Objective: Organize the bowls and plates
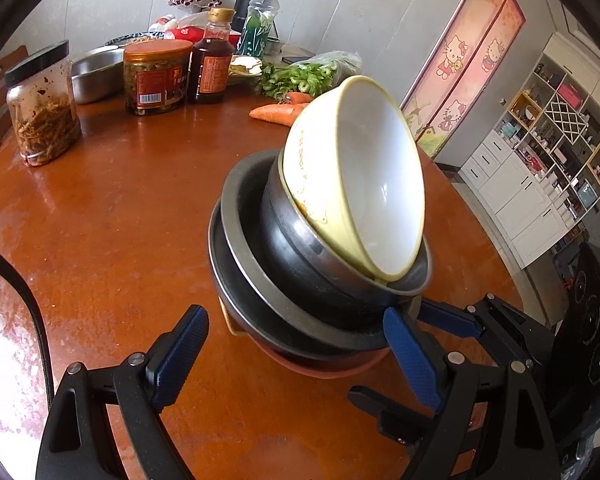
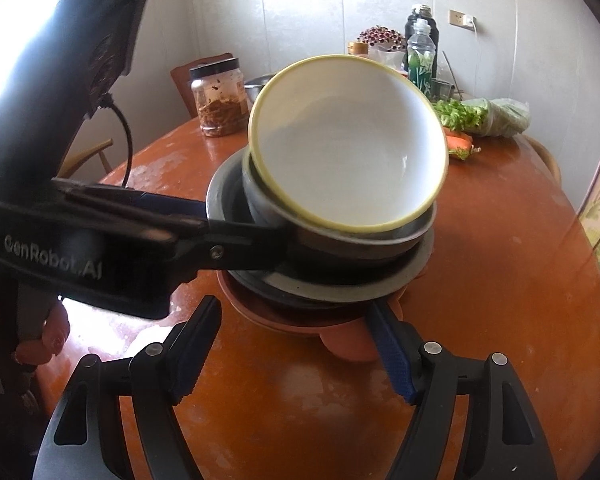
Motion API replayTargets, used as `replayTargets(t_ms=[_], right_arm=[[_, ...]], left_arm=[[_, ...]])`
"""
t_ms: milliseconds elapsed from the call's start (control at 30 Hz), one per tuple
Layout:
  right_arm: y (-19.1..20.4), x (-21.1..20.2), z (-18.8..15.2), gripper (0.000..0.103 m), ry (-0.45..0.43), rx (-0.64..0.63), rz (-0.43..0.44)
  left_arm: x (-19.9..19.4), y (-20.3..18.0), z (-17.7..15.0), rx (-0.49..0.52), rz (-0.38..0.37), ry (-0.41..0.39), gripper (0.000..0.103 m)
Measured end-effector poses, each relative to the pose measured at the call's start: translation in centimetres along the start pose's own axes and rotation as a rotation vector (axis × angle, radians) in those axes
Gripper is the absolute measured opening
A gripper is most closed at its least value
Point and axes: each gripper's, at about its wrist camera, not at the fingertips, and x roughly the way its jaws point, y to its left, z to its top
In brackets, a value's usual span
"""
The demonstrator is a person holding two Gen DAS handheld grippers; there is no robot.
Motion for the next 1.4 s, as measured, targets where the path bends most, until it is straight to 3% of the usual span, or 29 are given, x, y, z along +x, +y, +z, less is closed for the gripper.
replayTargets(t_ms=[800, 967, 1100, 1400], right_arm=[[0.7, -1.9, -1.5, 0.078, -0.022, 0.018, -0.083], [0.7, -2.6, -2.1, 0.079, -0.035, 0.041, -0.106], [0.9, -3.4, -2.8, 0.079, -0.05, 0.044, -0.131], [0.9, -6.1, -4.9, 0.079, -0.093, 0.083, -0.141]], left_arm=[[-2.9, 0.1, -3.0, -0.015, 0.06, -0.047, 0.089], [-4.5, -0.3, -4.2, -0.033, 0.114, -0.09, 0.089], [-6.0, -1.0, -5.3, -0.061, 0.114, -0.133, 0.089], [-7.6, -3.3, -8.2, -0.054, 0.171, -0.169, 0.089]])
